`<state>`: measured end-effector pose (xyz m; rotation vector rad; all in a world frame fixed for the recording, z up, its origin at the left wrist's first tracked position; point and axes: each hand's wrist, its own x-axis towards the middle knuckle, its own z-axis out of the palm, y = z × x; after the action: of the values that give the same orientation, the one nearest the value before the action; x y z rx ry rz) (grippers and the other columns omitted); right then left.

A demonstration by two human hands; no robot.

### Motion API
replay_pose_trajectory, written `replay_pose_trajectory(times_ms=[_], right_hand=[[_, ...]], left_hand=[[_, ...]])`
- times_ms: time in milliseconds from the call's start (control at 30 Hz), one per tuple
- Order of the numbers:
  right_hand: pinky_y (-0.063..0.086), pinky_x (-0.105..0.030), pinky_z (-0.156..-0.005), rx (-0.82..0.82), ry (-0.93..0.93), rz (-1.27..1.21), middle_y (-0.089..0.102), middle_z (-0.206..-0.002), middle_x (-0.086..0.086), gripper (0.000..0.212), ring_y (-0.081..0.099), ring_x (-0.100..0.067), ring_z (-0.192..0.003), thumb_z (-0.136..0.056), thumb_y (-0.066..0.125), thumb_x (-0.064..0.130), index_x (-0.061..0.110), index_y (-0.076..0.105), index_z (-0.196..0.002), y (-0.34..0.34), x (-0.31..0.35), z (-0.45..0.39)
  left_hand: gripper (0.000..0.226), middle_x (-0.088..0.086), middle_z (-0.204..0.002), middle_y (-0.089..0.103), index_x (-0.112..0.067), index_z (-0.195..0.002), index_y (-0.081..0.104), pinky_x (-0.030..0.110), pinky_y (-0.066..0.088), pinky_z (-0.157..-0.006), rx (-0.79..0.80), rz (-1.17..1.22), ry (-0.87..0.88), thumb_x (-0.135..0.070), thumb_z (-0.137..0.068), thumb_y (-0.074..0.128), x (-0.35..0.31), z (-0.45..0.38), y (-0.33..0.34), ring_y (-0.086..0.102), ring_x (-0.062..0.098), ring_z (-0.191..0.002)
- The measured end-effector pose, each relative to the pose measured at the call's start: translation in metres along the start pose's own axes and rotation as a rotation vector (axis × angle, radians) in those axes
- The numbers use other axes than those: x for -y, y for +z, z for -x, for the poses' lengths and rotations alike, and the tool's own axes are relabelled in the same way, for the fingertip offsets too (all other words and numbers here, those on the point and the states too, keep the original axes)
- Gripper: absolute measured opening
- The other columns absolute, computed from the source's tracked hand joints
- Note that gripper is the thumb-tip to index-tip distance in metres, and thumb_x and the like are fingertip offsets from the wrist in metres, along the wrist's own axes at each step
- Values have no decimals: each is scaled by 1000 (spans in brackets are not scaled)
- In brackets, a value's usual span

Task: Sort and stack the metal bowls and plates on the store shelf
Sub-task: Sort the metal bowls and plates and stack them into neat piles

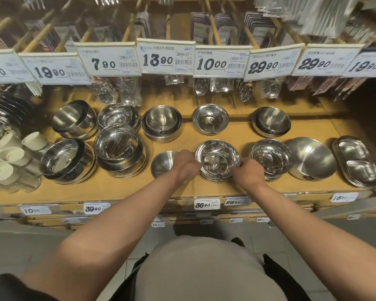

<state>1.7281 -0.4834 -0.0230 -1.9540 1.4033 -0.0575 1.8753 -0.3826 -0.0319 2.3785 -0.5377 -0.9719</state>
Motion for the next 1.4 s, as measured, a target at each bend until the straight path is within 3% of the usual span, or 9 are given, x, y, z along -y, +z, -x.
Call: replay_pose_trajectory(times_ms=[67, 200, 400, 567, 767, 900, 1033, 1233, 1400], right_hand=[[52, -34, -79, 3, 8, -5, 73, -94, -15, 23, 66, -33, -94, -95, 59, 24, 6, 74, -96, 0, 0, 0], [51, -34, -78, -7, 15, -15, 73, -93, -14, 23, 65, -32, -92, -95, 60, 24, 6, 74, -95, 0, -1, 0], [55, -38, -81, -20, 25, -14, 72, -92, -15, 22, 67, -33, -91, -94, 62, 23, 4, 73, -95, 0, -1, 2], [49, -31, -69, -22, 63, -9, 72, -88, -15, 20, 66, -31, -86, -92, 65, 20, 3, 72, -89, 3, 2, 2], [50, -32, -70, -32, 71, -36, 71, -84, -14, 18, 67, -30, -84, -92, 64, 18, 3, 72, -86, 3, 1, 4], [43, -31, -62, -24, 61, -34, 68, -76, -13, 19, 63, -31, -78, -90, 61, 15, 5, 67, -75, 2, 0, 6], [42, -30, -66, -9, 58, -42, 69, -84, -12, 15, 62, -30, -83, -91, 61, 18, 6, 68, -85, 0, -1, 6], [40, -30, -70, 16, 40, -44, 70, -92, -15, 20, 62, -32, -89, -93, 60, 21, 3, 69, -95, -4, 1, 9], [40, -31, -72, -50, -117, -81, 66, -91, -9, 12, 60, -30, -89, -91, 61, 14, 8, 64, -101, -15, 12, 28]], left_hand=[[6, 3, -70, 66, -3, -84, 71, 20, 43, -41, 0, 12, -5, -2, -83, 64, -1, 0, 0, 62, 14, -61], [13, 14, -89, 77, 2, -92, 74, 35, 58, -62, 19, 46, 17, -4, -86, 63, 0, 0, -1, 74, 25, -83], [14, 14, -96, 77, 2, -96, 74, 31, 49, -63, 4, -1, 39, -4, -87, 66, -5, 4, -4, 72, 24, -88], [16, 16, -99, 76, 4, -101, 72, 42, 59, -82, -14, 76, 32, -2, -89, 65, -5, 5, -6, 74, 30, -95], [17, 18, -100, 76, 5, -101, 72, 47, 59, -87, 4, 124, 21, 1, -86, 65, -4, 3, -7, 73, 32, -98], [15, 18, -98, 76, 5, -99, 72, 46, 61, -84, 26, 148, 14, 4, -88, 63, -2, 2, -6, 74, 30, -94], [14, 18, -99, 76, 5, -99, 72, 43, 62, -84, 48, 157, 5, 2, -90, 62, -1, 1, -7, 74, 31, -95], [16, 18, -102, 75, 4, -100, 72, 30, 52, -66, 56, 91, 45, -3, -90, 61, -4, 10, -11, 73, 28, -91], [6, -1, -82, 72, -21, -84, 68, 31, 59, -68, -54, 152, 129, -18, -89, 66, 22, 25, -44, 71, 21, -75]])
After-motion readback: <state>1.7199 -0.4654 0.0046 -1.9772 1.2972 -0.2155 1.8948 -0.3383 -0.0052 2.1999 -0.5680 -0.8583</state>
